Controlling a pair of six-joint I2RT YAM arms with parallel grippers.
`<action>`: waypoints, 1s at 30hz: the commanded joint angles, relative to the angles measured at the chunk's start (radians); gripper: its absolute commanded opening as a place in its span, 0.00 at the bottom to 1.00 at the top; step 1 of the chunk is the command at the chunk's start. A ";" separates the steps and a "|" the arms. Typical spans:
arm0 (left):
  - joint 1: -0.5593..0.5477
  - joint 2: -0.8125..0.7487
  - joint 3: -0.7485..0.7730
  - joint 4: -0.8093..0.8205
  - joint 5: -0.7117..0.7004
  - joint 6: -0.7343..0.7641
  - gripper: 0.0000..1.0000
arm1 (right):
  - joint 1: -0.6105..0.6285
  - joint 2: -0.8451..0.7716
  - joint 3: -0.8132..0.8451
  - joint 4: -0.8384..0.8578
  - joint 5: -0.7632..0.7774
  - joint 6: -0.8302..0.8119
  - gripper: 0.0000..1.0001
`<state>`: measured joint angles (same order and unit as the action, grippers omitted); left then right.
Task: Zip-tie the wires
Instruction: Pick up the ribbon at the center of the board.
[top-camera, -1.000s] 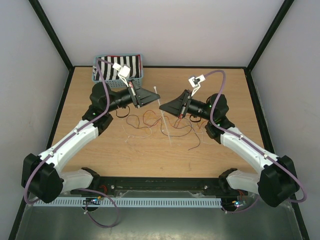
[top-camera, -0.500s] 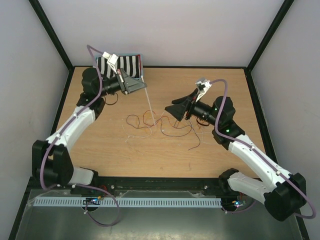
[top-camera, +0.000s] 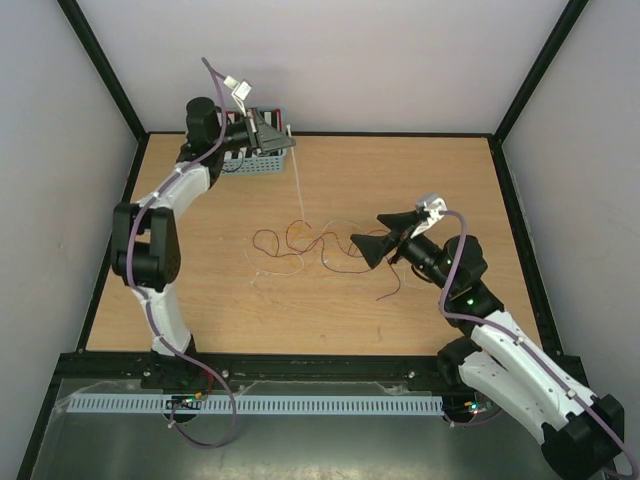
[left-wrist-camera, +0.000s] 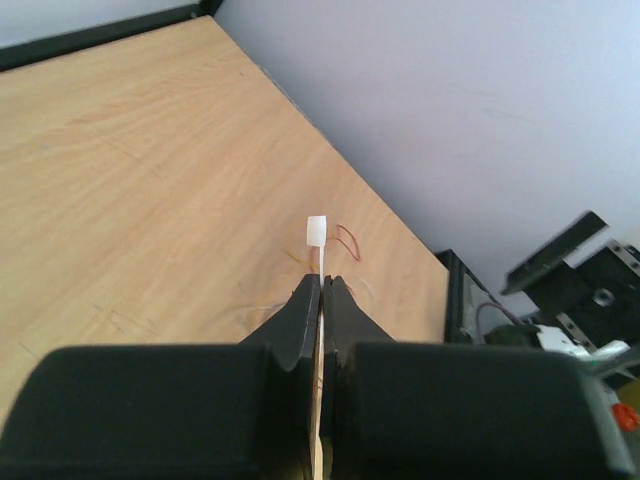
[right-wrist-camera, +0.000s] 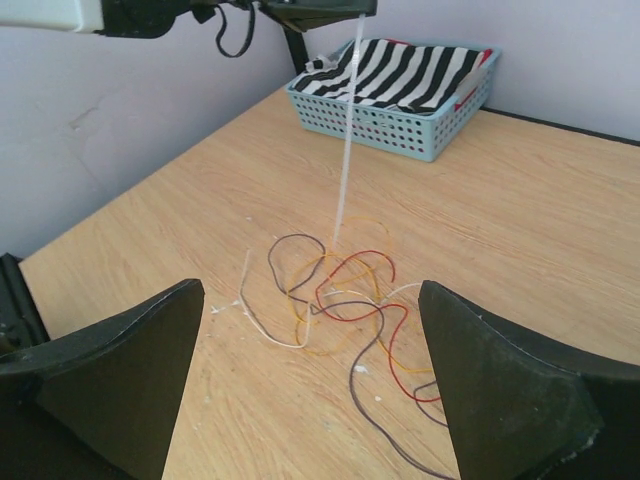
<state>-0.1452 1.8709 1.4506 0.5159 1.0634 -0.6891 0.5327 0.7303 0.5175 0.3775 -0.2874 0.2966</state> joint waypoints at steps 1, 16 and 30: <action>0.002 0.126 0.145 0.036 0.030 0.064 0.00 | 0.006 -0.080 -0.059 0.086 0.051 -0.070 0.99; -0.047 0.507 0.528 0.015 0.047 0.098 0.00 | 0.006 -0.168 -0.139 0.030 0.074 -0.219 0.99; -0.099 0.519 0.435 -0.082 0.085 0.255 0.00 | 0.007 -0.273 -0.186 0.018 0.081 -0.255 0.99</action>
<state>-0.2447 2.4264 1.9293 0.4366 1.0966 -0.5014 0.5327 0.4755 0.3462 0.3870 -0.2081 0.0635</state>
